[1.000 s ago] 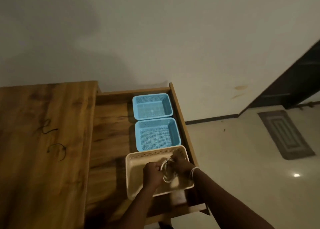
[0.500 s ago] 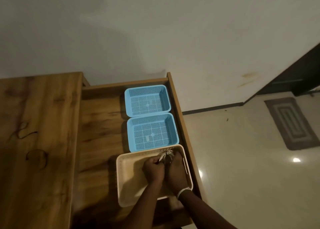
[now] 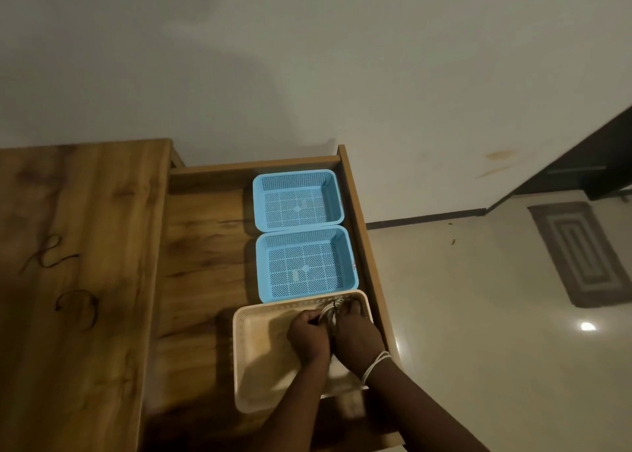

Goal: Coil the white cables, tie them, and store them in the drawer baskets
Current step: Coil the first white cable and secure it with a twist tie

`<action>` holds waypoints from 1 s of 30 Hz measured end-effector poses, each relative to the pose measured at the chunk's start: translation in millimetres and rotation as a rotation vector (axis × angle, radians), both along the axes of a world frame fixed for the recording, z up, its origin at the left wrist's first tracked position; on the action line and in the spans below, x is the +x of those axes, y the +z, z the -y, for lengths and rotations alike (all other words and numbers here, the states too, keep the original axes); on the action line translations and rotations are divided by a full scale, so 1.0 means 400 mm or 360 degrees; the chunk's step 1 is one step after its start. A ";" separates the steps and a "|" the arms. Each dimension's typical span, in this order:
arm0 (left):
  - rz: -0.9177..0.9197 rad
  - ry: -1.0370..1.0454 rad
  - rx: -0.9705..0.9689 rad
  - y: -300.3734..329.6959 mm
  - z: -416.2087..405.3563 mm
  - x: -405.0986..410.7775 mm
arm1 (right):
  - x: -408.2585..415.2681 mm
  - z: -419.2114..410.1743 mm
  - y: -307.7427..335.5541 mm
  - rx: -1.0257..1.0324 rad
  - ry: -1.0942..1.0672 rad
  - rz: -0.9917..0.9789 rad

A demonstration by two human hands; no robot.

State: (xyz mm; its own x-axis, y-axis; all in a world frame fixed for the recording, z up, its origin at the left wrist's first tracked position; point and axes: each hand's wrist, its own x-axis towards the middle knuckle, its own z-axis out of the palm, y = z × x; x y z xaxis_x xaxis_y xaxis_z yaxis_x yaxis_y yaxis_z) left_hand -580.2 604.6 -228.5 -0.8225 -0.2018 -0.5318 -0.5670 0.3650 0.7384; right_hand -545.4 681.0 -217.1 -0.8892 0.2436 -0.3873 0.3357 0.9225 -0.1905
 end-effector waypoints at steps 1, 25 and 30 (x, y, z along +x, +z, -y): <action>-0.0002 -0.0004 0.0010 -0.005 0.001 0.003 | -0.003 -0.003 -0.012 0.0018 0.0078 0.0017; -0.0007 -0.0524 -0.0188 0.013 0.086 0.000 | -0.007 -0.006 0.017 -0.0140 0.0214 0.0047; 0.0012 -0.0517 -0.0123 0.030 0.145 0.000 | -0.011 -0.021 0.059 -0.0442 0.0026 -0.0212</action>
State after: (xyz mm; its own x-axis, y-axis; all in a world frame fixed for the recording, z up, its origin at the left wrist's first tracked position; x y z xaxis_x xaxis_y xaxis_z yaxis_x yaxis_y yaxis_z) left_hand -580.0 546.5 -216.4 -0.8467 0.0301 -0.5312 -0.4171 0.5823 0.6978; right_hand -549.9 689.4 -193.5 -0.9395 0.1299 -0.3169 0.2764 0.8339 -0.4776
